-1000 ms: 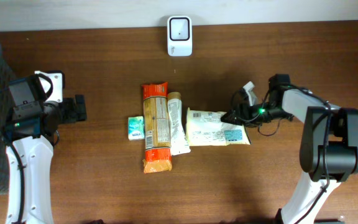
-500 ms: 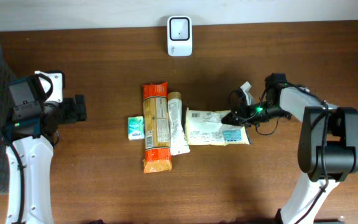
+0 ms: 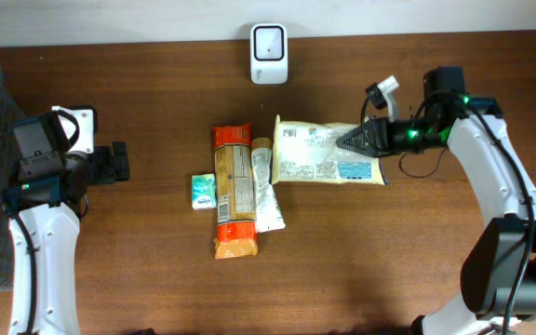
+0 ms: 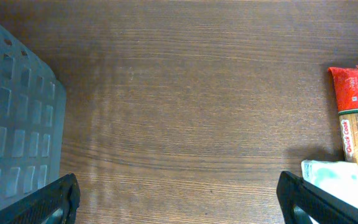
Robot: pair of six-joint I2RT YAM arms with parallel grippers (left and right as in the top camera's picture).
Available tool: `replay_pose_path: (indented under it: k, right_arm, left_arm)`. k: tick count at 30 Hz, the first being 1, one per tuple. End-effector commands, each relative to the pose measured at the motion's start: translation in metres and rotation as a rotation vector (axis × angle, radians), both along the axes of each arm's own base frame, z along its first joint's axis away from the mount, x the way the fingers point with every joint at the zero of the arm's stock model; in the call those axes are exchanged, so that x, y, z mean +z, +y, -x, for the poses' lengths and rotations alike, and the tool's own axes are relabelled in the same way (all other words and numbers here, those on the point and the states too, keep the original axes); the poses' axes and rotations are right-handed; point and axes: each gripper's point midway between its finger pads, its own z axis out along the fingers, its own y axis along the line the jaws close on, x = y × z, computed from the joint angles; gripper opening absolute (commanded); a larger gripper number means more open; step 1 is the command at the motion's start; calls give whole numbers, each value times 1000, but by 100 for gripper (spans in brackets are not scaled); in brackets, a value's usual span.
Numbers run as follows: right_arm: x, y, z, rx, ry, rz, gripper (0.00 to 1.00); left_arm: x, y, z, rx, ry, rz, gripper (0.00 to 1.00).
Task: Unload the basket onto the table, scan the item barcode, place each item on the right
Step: 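Grasp the snack bag edge and lift it with the right gripper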
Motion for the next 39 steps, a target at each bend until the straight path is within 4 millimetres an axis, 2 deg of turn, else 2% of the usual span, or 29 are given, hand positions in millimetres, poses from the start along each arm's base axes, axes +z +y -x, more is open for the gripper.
replay_pose_path:
  k: [1, 3, 5, 7, 13, 21, 24, 26, 29, 39]
  right_arm:
    - [73, 24, -3, 70, -150, -59, 4]
    - [81, 36, -4, 98, -208, 29, 4]
    - [78, 56, 6, 186, -268, 66, 4]
    - [69, 66, 13, 219, -252, 105, 4]
    - [74, 74, 23, 246, -210, 38, 4]
    - [74, 72, 23, 241, -205, 39, 4]
    - [77, 54, 15, 191, -195, 17, 4]
    - [86, 42, 15, 193, -236, -40, 4]
    - [89, 31, 15, 189, -265, -60, 4]
    - [82, 35, 12, 214, -257, -155, 4]
  left_arm:
    - [9, -1, -4, -16, -25, 1, 99]
    - [9, -1, -4, -16, -25, 1, 99]
    - [9, -1, -4, -16, -25, 1, 99]
    - [9, -1, -4, -16, -25, 1, 99]
    - [9, -1, -4, -16, -25, 1, 99]
    - [9, -1, -4, -16, -25, 1, 99]
    - [9, -1, -4, -16, -25, 1, 99]
    - [9, -1, -4, -16, -25, 1, 99]
    - [9, -1, -4, -16, -25, 1, 99]
    - [9, -1, -4, -16, -25, 1, 99]
